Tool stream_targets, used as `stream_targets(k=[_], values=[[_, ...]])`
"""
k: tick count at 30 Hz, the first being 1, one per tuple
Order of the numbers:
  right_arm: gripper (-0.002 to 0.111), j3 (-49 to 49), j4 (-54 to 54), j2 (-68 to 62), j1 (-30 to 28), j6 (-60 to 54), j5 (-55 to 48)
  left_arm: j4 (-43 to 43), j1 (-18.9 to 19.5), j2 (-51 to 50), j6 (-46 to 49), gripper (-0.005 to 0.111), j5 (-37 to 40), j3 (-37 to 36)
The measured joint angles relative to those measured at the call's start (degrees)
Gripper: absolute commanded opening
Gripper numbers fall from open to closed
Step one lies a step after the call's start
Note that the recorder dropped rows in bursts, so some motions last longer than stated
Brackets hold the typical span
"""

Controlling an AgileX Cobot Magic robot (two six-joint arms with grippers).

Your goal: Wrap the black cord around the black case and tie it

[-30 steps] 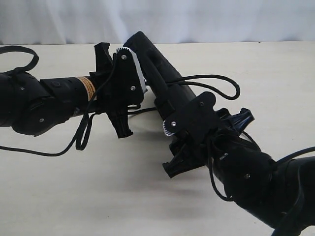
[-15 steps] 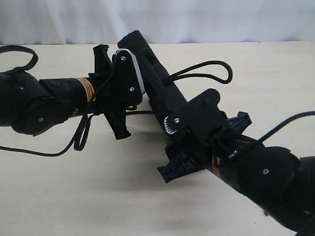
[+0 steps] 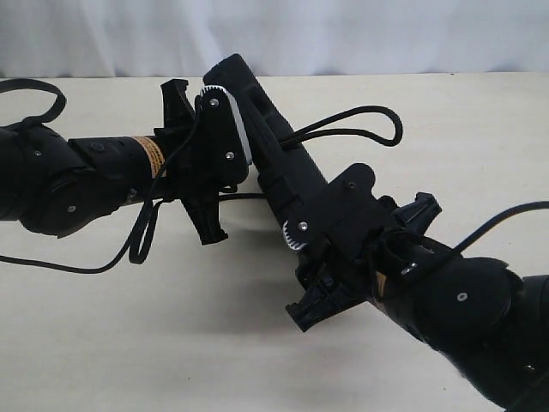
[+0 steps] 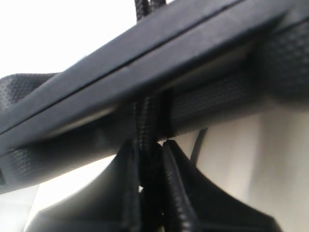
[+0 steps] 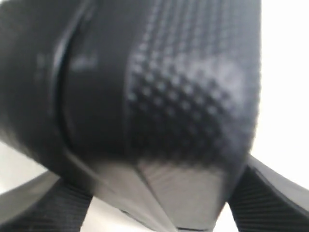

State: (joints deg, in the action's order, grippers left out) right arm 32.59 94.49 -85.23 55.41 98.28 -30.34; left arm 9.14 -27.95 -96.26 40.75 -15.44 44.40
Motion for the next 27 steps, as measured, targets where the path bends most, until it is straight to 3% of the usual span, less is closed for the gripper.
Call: stream_targets(k=[7, 12, 27], values=[[0.068, -0.1, -1.9, -1.0, 1.9, -3.5, -4.6, -0.4, 0.0, 0.0, 0.0, 0.000, 0.1, 0.0], [0.068, -0.2, -2.7, -1.3, 10.2, -5.4, -17.2, -0.8, 0.0, 0.0, 0.0, 0.000, 0.0, 0.0], [0.068, -0.2, -15.1, -1.2, 23.4, -11.3, -28.6, -2.0, 0.0, 0.0, 0.0, 0.000, 0.0, 0.0]])
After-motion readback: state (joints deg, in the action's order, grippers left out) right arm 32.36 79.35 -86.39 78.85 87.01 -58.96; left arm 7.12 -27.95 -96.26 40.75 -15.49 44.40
